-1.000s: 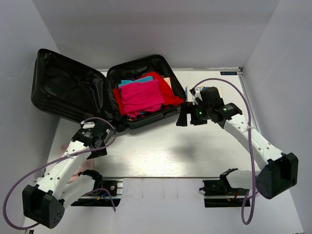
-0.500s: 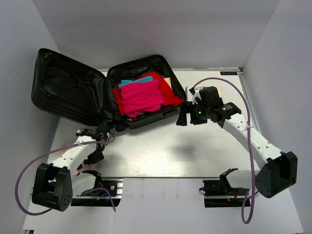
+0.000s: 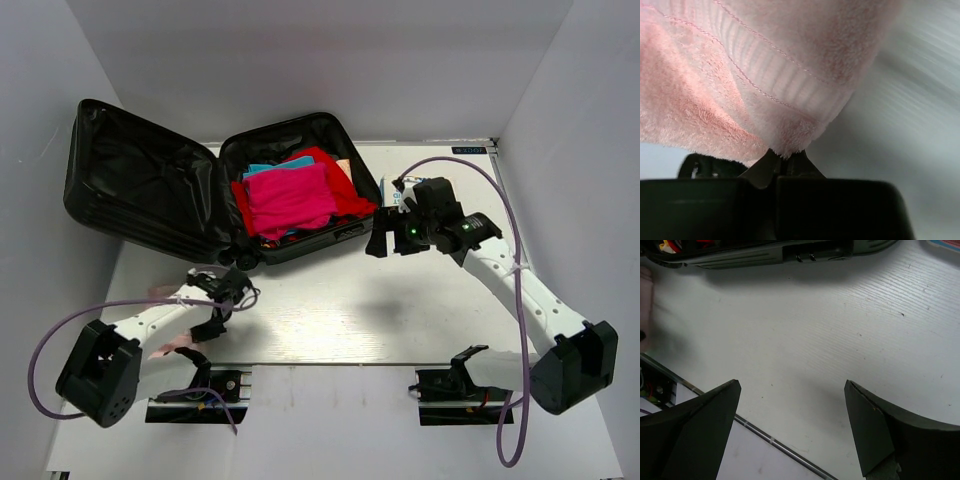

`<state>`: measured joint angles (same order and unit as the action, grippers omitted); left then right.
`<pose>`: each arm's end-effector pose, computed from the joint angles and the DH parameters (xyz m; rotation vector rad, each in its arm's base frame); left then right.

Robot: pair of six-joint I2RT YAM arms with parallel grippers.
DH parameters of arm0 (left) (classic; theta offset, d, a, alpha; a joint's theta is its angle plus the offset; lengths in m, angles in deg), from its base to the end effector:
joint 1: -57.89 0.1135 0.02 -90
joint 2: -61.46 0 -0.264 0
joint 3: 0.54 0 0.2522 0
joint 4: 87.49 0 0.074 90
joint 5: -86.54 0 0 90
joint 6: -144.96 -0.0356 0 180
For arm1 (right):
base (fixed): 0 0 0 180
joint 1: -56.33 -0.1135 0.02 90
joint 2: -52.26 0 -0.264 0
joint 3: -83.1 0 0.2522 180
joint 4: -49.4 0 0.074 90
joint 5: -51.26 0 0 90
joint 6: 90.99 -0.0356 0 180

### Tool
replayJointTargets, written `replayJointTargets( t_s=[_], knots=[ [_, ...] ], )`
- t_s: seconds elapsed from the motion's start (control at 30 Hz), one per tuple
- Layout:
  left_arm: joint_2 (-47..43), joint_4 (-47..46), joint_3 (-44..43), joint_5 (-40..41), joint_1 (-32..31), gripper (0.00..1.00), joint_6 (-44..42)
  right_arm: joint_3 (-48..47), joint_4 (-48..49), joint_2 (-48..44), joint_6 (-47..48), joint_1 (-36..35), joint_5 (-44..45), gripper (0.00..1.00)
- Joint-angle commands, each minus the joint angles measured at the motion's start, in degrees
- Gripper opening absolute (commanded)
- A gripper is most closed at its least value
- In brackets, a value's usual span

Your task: Pack the luggage

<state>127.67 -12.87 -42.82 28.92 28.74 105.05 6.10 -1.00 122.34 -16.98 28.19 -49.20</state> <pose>0.1216 -0.0460 0.1499 -0.4483 2.7595 0.7583 0.2258 0.1281 0.3171 -0.3464 2.3661 0.5885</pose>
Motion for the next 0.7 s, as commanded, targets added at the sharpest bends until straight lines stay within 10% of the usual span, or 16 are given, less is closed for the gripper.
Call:
replayJointTargets(
  t_s=[0.0, 0.43, 0.47, 0.57, 0.67],
  knots=[
    [-2.32, -4.61, -2.24, -4.43, -11.23, 0.0, 4.48, -0.65, 0.35, -1.97, 0.87, 0.01, 1.14, 0.9],
    [16.65, -23.5, -26.05, -4.33, -40.11, 0.04, -9.63, 1.37, -0.01, -2.67, 0.61, 0.28, 6.76, 0.9],
    [18.41, -24.46, -27.98, -4.87, -40.89, 0.09, -10.53, 1.46, -0.01, -2.85, 0.52, 0.19, 7.9, 0.9],
    [27.36, -23.17, -36.78, -8.38, -42.13, 0.73, -13.78, 0.93, -1.58, -1.97, -0.01, 0.28, 12.45, 0.9],
    [28.36, -20.17, -42.15, -11.02, -43.45, 0.93, -14.67, 0.49, -3.43, -1.53, -0.88, 0.63, 15.89, 0.9]
  ],
)
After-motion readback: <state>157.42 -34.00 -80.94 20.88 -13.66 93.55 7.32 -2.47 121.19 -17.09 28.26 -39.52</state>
